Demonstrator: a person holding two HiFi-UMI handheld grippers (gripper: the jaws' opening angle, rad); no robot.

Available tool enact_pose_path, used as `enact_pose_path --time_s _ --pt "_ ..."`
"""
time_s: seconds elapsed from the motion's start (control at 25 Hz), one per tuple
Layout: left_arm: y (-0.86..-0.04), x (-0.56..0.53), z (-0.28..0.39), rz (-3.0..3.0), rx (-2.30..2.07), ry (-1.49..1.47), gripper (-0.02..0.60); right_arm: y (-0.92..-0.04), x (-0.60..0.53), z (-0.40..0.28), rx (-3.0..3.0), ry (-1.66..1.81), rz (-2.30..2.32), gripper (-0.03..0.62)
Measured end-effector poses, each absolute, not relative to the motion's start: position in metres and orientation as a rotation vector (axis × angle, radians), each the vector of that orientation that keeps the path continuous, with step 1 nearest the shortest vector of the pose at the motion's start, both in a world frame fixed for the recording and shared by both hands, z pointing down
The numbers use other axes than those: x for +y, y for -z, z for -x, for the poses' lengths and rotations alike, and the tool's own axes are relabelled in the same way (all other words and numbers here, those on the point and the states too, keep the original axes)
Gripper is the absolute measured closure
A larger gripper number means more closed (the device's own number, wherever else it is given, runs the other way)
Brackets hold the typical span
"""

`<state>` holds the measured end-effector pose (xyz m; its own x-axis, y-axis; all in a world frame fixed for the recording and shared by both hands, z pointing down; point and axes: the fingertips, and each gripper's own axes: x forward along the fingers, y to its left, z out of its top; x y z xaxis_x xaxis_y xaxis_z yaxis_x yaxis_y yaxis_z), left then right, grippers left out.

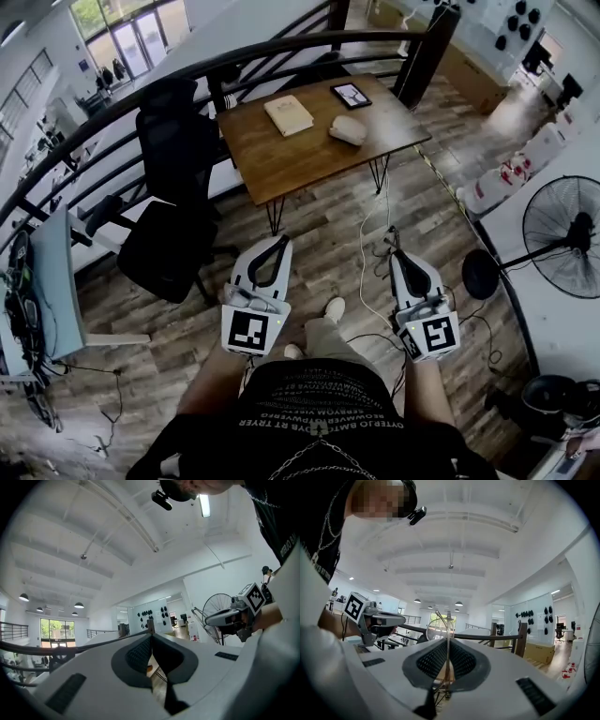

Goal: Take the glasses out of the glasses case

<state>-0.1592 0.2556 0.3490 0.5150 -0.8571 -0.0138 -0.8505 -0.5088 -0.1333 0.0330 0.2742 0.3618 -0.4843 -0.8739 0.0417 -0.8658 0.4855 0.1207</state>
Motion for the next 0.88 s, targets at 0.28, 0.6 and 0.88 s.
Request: enact_pose_path --time_s 0.28,0.6,0.88 --pt "-0.358 0.213 0.154 2.644 1.499 0.098 0.554 -0.375 0.229 -0.038 -2.630 0.078 -1.526 0.568" --pt "-0.353 0.151 0.122 2.653 1.509 -0.009 0.554 -0.374 0.170 -0.069 -2.641 0.083 -1.531 0.568" --pt "-0.346 0.099 0.087 2.648 1.528 -0.084 0.554 -0.373 0.126 -0.113 -2.650 0.068 -1.552 0.568"
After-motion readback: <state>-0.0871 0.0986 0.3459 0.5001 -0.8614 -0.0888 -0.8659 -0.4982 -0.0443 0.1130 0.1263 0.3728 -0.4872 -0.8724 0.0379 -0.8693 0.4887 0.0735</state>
